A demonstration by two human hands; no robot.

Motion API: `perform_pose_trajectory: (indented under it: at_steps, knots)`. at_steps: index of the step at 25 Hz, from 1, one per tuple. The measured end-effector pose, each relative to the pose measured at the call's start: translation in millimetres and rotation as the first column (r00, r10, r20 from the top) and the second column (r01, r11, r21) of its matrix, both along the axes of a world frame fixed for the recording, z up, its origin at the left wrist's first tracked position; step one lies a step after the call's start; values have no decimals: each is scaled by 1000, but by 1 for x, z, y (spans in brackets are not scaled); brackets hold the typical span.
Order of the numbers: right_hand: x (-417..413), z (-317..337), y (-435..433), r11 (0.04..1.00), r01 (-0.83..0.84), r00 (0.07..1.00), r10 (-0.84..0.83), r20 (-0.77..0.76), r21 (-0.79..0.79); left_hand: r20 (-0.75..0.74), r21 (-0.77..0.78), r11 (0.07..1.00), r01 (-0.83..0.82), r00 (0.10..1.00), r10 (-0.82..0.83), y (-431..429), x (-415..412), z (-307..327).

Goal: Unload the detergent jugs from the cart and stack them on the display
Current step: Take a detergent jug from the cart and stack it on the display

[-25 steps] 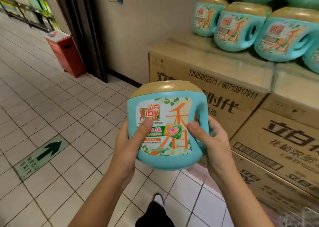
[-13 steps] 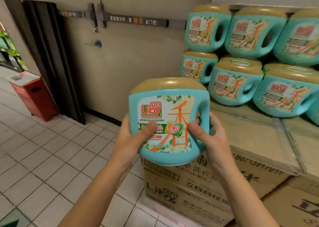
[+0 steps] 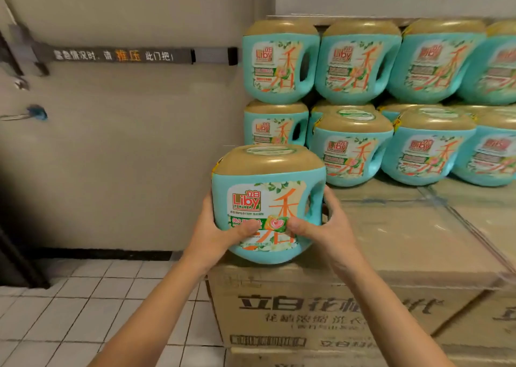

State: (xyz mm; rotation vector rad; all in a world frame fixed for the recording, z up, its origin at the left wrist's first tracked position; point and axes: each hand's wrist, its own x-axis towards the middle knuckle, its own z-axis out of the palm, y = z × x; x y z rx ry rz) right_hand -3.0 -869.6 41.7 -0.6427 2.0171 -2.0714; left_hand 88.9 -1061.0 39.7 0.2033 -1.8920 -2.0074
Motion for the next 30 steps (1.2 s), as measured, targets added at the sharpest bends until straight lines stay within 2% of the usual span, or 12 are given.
perform_pose_trajectory:
  at_steps: [3, 5, 8, 16, 21, 26, 28, 30]
  knots:
    - [-20, -5, -12, 995, 76, 995, -70, -77, 72, 37, -30, 1000, 7, 999, -6, -20, -26, -10]
    - [-34, -7, -21, 981, 121, 986, -101, -136, 153, 46, -116, 993, -25, 998, 30, -31, -44, -14]
    - [-62, -13, -33, 977, 124, 982, -96, -161, 173, 12, -153, 984, -92, 995, 95, -43, -68, -20]
    - [-118, -29, -65, 941, 297, 942, -260, -212, 161, -70, -82, 965, -249, 967, 244, -53, -138, -41]
    - [-129, -34, -75, 904, 383, 911, -337, -236, 190, -68, -251, 873, -418, 907, 415, -53, -160, -44]
    - [-131, -39, -78, 880, 446, 879, -396, -266, 163, -82, -232, 870, -436, 900, 429, -52, -162, -47]
    - [-128, -39, -79, 826, 531, 822, -449, -352, 187, -69, -340, 842, -420, 903, 423, -52, -164, -50]
    - [-128, -38, -79, 803, 552, 813, -456, -362, 227, -59, -434, 802, -410, 901, 429, -52, -167, -52]
